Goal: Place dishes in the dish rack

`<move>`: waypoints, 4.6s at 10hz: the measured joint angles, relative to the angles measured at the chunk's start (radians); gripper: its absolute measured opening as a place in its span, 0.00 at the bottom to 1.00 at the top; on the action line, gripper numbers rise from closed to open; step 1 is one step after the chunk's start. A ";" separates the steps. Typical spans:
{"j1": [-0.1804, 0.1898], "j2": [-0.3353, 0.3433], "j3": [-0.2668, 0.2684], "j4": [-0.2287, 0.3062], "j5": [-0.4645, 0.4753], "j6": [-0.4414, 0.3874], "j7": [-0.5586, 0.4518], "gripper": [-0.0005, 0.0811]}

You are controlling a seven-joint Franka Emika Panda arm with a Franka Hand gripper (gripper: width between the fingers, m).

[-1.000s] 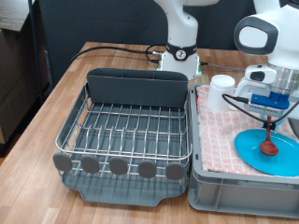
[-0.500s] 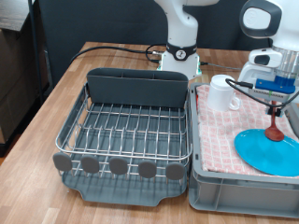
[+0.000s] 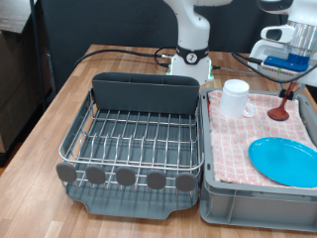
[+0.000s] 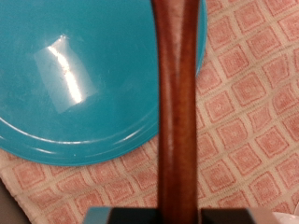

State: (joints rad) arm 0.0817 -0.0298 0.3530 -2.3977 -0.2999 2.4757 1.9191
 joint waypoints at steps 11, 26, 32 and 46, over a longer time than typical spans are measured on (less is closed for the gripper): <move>-0.026 -0.282 -0.087 -0.202 0.099 -0.211 0.448 0.12; -0.014 -0.528 -0.239 -0.381 0.169 -0.265 0.496 0.12; 0.001 -0.529 -0.367 -0.406 0.305 -0.231 0.351 0.12; 0.013 -0.518 -0.677 -0.412 0.506 -0.338 0.013 0.12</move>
State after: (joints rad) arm 0.0945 -0.5478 -0.3243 -2.8096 0.2063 2.1380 1.9326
